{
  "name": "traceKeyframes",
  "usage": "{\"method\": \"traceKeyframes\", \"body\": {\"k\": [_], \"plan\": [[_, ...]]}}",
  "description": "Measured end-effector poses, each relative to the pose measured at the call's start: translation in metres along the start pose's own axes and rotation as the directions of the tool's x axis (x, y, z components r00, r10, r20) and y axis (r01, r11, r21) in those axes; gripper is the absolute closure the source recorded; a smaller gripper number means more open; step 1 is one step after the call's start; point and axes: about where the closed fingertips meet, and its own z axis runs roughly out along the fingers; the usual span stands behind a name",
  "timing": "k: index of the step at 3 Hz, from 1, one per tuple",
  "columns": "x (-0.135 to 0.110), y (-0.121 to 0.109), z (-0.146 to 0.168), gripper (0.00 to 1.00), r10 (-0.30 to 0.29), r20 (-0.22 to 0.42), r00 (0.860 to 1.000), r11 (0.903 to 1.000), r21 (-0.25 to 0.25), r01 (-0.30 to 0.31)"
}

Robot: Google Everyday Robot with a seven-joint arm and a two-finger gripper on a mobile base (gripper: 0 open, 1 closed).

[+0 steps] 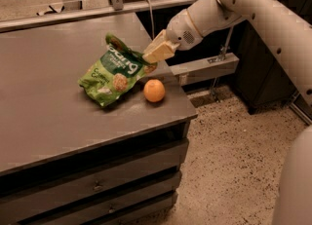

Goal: Move green rice chip bag near orange

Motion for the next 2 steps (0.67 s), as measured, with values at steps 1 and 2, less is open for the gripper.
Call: {"method": "traceKeyframes", "body": {"k": [1, 2], "plan": [[0.0065, -0.0011, 0.0005, 0.58, 0.015, -0.005, 1.0, 0.9999, 0.005, -0.015], [0.0103, -0.0013, 0.0003, 0.35, 0.026, -0.006, 1.0, 0.9996, 0.011, -0.026]]}}
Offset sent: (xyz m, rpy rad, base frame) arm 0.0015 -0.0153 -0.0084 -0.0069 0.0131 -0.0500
